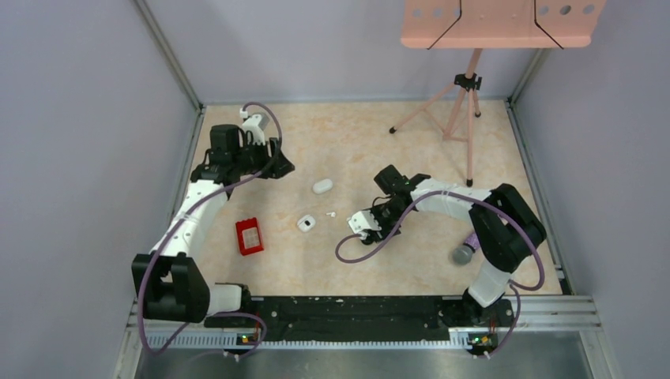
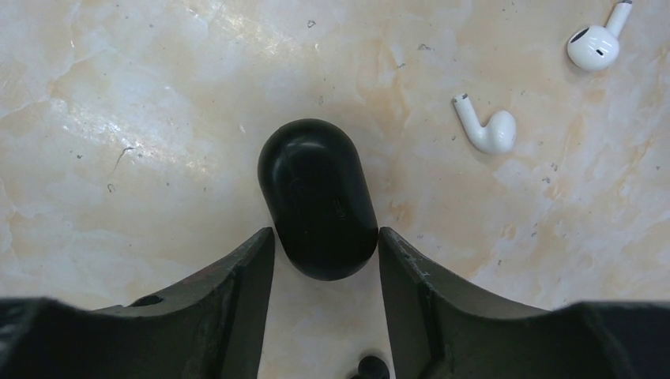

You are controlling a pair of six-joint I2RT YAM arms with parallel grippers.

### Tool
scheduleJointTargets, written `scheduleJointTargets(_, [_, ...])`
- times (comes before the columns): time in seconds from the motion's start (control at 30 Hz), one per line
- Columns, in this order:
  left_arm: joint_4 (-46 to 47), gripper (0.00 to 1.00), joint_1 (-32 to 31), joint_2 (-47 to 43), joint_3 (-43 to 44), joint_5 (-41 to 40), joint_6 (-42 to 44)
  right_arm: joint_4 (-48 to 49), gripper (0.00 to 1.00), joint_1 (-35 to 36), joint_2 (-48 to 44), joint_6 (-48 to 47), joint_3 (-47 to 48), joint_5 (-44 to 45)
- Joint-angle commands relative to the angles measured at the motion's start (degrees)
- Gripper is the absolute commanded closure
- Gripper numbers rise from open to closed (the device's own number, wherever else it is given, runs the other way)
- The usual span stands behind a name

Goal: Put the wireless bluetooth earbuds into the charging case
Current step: Pick up the charging case at the center of the board.

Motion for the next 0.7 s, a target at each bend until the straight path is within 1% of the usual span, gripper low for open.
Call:
scheduleJointTargets(0.0, [4.1,0.41,0.3,-2.8,-2.1,-0.2,1.6,0.2,0.56,0.9,0.9,-1.5,0.3,-1.9])
scheduleJointTargets(0.07, [4.6,0.41,0.3,-3.8,-2.7,1.2,3.1,-0.3,0.72,1.0,1.0,-0.3,1.0,-2.5])
scheduleJointTargets(0.1, [5.2,0.41,0.3,-4.4,-3.2,2.0,4.1,-0.9,0.78,0.9,0.9,1.0,1.8,-2.8])
scheduleJointTargets(0.13, [5.9,0.41,0.2,-5.4,-3.7,2.9,5.4,-1.5,0.83,0.9,0.7,2.9,2.8,-3.2])
scheduleJointTargets(0.2, [7.6,0.41,0.2,-7.6,-5.4,5.5,9.5,-4.8,0.89,0.1,0.4,7.6,5.9,-5.4])
scheduleJointTargets(0.3, [9.8,0.41,0.1,-12.1,-8.2,12.7,19.6,-13.5,0.93,-2.1,0.9,12.4,12.8,-9.4])
scheduleJointTargets(0.37, [10.7,0.40,-0.5,-15.8,-10.9,19.3,30.6,-19.1,0.93,-4.1,1.9,15.4,18.2,-12.9])
scheduleJointTargets(0.43, [10.2,0.39,-1.9,-19.5,-13.3,24.7,44.4,-23.4,0.94,-6.1,3.0,18.1,23.2,-16.5])
scheduleJointTargets(0.5, [8.6,0.36,-4.0,-22.1,-14.7,26.8,56.4,-26.3,0.94,-7.4,3.6,20.4,27.8,-19.2])
scheduleJointTargets(0.57, [5.7,0.36,-5.9,-22.5,-14.4,29.1,67.2,-28.0,0.94,-7.6,3.5,22.6,30.9,-21.4])
scheduleJointTargets(0.67, [0.7,0.36,-8.2,-20.4,-11.9,33.0,78.7,-28.4,0.94,-7.7,3.0,26.0,34.8,-23.8])
